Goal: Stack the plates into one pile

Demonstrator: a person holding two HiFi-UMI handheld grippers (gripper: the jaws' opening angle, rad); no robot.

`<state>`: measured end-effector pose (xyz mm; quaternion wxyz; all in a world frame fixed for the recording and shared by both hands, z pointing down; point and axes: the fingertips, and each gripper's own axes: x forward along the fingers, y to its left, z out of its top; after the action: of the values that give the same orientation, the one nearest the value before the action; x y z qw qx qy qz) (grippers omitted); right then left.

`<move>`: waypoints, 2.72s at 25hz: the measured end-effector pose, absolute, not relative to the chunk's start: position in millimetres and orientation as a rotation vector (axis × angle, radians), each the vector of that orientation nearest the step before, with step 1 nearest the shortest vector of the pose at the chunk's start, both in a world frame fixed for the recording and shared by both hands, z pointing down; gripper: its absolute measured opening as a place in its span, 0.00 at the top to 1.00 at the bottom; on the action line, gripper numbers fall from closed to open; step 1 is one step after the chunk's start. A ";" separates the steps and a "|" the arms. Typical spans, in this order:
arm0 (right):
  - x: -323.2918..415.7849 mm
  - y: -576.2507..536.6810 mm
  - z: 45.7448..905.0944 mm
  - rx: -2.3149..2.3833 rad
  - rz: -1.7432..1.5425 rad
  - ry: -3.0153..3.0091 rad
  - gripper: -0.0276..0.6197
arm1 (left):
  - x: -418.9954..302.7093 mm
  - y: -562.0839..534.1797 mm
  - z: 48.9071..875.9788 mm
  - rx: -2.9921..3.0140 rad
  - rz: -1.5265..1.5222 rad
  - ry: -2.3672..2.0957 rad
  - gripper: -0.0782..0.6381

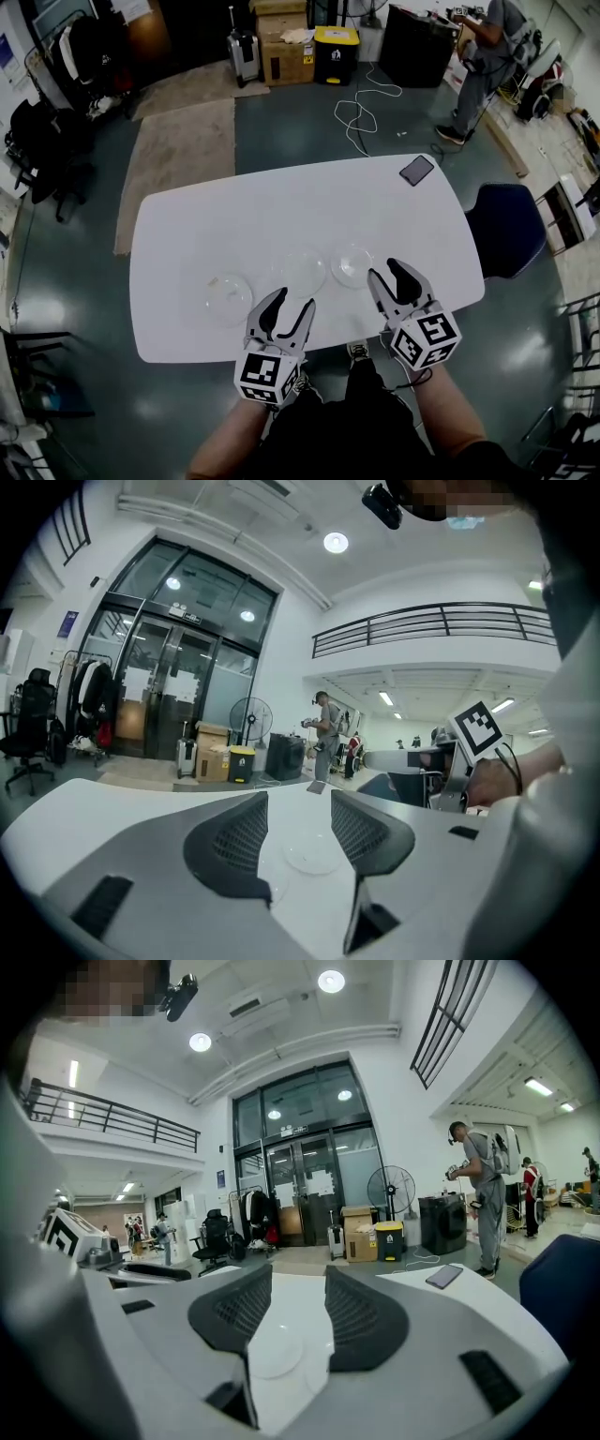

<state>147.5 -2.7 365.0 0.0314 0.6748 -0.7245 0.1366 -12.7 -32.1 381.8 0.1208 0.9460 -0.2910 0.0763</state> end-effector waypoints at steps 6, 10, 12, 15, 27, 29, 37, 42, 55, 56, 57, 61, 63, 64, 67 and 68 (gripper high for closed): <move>176.5 -18.8 377.3 2.020 0.462 -2.264 0.68 | 20.2 -38.1 396.0 2.709 0.266 -0.880 0.60; 197.9 -26.0 386.8 1.989 0.490 -2.277 0.68 | 43.8 -39.7 403.9 2.684 0.289 -0.896 0.60; 206.6 -28.7 393.5 1.974 0.504 -2.282 0.68 | 52.7 -40.5 409.3 2.665 0.295 -0.907 0.60; 218.9 -33.2 407.7 1.947 0.521 -2.282 0.68 | 65.1 -42.6 419.6 2.639 0.302 -0.920 0.59; 250.7 -51.9 449.0 1.792 0.606 -2.320 0.68 | 105.0 -46.6 476.1 2.426 0.370 -1.012 0.60; 254.8 -55.4 452.6 1.764 0.618 -2.330 0.68 | 112.6 -47.0 483.7 2.401 0.389 -1.022 0.60; 270.4 -69.0 485.4 1.673 0.682 -2.352 0.68 | 130.4 -53.2 530.2 2.271 0.466 -1.122 0.60; 275.9 -77.7 504.4 1.616 0.729 -2.364 0.68 | 133.3 -56.4 562.9 2.157 0.531 -1.178 0.60; 282.1 -90.0 549.2 1.539 0.828 -2.343 0.68 | 131.0 -62.0 614.9 2.060 0.789 -1.270 0.60; 282.7 -89.7 551.7 1.535 0.834 -2.341 0.68 | 130.7 -62.0 617.4 2.049 0.801 -1.273 0.60; 283.2 -89.2 554.4 1.531 0.840 -2.338 0.68 | 130.6 -61.9 619.6 2.040 0.811 -1.275 0.60; 284.4 -87.6 566.0 1.517 0.868 -2.323 0.68 | 130.6 -62.7 626.1 2.023 0.839 -1.277 0.60; 285.2 -86.7 571.0 1.513 0.887 -2.313 0.68 | 130.4 -62.6 628.3 2.013 0.845 -1.275 0.60; 285.7 -86.2 573.3 1.512 0.896 -2.307 0.68 | 130.5 -62.2 629.4 2.008 0.849 -1.272 0.60; 286.7 -84.2 580.1 1.509 0.931 -2.288 0.68 | 131.3 -61.0 631.2 1.999 0.858 -1.267 0.60; 287.2 -83.3 581.8 1.509 0.944 -2.282 0.68 | 132.1 -60.6 631.2 1.998 0.860 -1.267 0.60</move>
<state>287.2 -83.3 581.8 0.1234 0.5173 -0.7826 0.3237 132.1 -60.6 631.2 0.3071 0.7553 -0.4790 0.3252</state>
